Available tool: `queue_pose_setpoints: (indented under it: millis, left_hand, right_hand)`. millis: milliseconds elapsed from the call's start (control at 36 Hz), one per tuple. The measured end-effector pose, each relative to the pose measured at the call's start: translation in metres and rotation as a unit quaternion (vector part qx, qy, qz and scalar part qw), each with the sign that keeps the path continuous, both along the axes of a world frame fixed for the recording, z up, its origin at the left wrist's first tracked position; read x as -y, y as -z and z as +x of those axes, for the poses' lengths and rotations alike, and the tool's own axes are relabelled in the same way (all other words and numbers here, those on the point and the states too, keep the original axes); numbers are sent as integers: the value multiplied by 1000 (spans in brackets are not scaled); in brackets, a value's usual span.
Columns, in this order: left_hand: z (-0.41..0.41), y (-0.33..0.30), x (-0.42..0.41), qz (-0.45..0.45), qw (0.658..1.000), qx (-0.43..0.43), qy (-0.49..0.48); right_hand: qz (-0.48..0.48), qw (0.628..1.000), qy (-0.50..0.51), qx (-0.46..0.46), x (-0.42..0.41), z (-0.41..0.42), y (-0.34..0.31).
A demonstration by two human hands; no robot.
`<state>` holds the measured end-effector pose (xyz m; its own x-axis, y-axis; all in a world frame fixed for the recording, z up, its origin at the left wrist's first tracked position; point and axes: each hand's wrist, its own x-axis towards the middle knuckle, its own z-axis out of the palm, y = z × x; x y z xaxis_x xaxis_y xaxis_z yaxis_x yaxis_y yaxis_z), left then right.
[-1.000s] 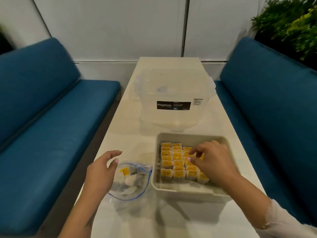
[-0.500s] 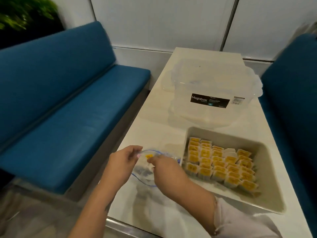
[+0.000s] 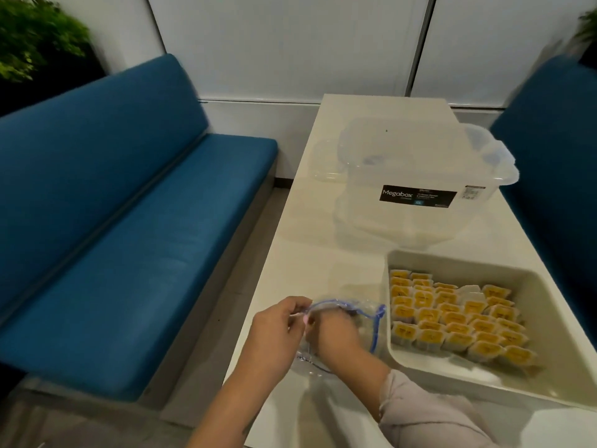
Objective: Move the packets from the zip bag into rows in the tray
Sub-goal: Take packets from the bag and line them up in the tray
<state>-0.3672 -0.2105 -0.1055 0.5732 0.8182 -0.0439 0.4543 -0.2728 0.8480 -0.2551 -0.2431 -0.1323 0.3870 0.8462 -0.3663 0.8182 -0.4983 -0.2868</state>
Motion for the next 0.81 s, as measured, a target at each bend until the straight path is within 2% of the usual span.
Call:
queue_pose_setpoints:
  millis: [167,306,389,528,667,806]
  left_hand:
    - [1,-2,-6,2,1000,4,11]
    - [2,-4,-9,2,1000,-2,12]
    - [1,-7,-9,5,1000,-1,26]
    - [3,-12,-8,35,998,-12,40]
    - [12,-28,1,40,998,48,14]
    - [27,-38,14,-25,995,89,34]
  right_hand:
    - [50,995,67,-55,7,1,-6]
    - [110,992,43,-43,23,1,-23]
    - [152,985,66,-53,36,6,-35]
    - [221,957,141,-125,50,26,-59]
    - [268,913,202,-232,58,49,-76]
    - [292,881,231,-293,67,64,-87]
